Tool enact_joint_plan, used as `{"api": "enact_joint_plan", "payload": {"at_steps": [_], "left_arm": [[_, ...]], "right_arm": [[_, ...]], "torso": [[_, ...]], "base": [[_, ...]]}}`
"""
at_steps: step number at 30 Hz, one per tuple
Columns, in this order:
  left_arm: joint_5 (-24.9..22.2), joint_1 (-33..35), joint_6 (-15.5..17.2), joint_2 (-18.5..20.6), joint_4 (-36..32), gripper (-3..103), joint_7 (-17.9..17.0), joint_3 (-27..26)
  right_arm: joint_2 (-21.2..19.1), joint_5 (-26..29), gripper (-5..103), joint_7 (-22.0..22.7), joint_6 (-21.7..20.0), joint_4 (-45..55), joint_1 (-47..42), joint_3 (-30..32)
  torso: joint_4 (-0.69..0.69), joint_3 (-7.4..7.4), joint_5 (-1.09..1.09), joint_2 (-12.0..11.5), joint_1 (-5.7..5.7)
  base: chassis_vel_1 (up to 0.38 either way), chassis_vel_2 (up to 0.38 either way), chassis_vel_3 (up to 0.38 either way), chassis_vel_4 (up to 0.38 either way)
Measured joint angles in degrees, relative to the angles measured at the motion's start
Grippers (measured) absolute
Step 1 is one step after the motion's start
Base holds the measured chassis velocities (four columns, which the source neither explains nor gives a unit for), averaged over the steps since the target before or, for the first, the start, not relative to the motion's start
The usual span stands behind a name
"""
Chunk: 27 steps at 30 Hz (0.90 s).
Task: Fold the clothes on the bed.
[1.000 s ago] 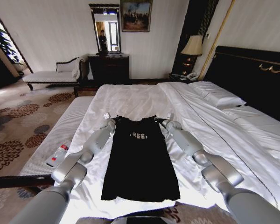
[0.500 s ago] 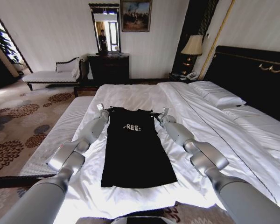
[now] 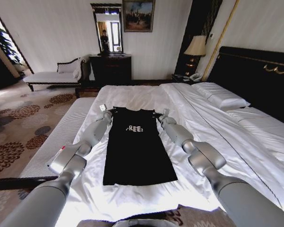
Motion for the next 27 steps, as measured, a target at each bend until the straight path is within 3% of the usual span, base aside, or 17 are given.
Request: {"api": "enact_joint_plan", "payload": {"at_steps": [3,6,12,17,19,22,27], "left_arm": [[-0.9,2.0,-0.1,1.3,-4.2,2,-0.9,0.0],[-4.1,6.6,-1.1,5.4,-16.2,2,-4.8,0.4],[-5.8,10.5,-2.5,9.1,-26.1,2,-9.0,1.1],[-7.2,14.6,-2.7,12.4,-35.2,2,-11.8,0.8],[-6.4,23.8,-2.8,14.8,-46.3,2,-13.8,-2.0],[-5.9,26.4,-2.8,15.1,-48.9,2,-14.1,-2.9],[-3.1,36.1,-3.2,17.1,-57.2,2,-14.4,-6.1]], "right_arm": [[-1.3,-0.3,1,-0.3,1.4,3.8,-2.0,0.0],[-3.3,-0.2,1,1.5,3.9,11.5,-6.1,1.3],[-6.4,0.9,1,3.6,4.2,20.4,-10.7,3.7],[-11.1,0.5,1,8.4,3.9,34.1,-20.4,7.3],[-16.4,-1.6,1,12.4,3.7,46.8,-29.4,10.9],[-17.8,-1.5,1,13.1,3.7,49.7,-31.5,12.2],[-21.5,-2.0,1,16.1,3.5,58.7,-39.6,13.9]], "torso": [[-0.01,0.00,0.01,0.0,0.00],[0.06,0.00,0.03,0.0,0.00],[0.07,-0.01,0.00,0.0,-0.02],[0.01,0.00,0.05,0.0,-0.01],[0.04,-0.01,0.00,0.0,-0.03],[0.05,-0.02,0.00,0.0,-0.03],[0.02,-0.01,0.02,0.0,-0.02]], "base": [[0.000,0.000,0.000,0.000],[0.000,0.000,0.000,0.000],[0.000,0.000,0.000,0.000],[0.000,0.000,0.000,0.000],[0.000,0.000,0.000,0.000],[0.000,0.000,0.000,0.000],[0.000,0.000,0.000,0.000]]}}
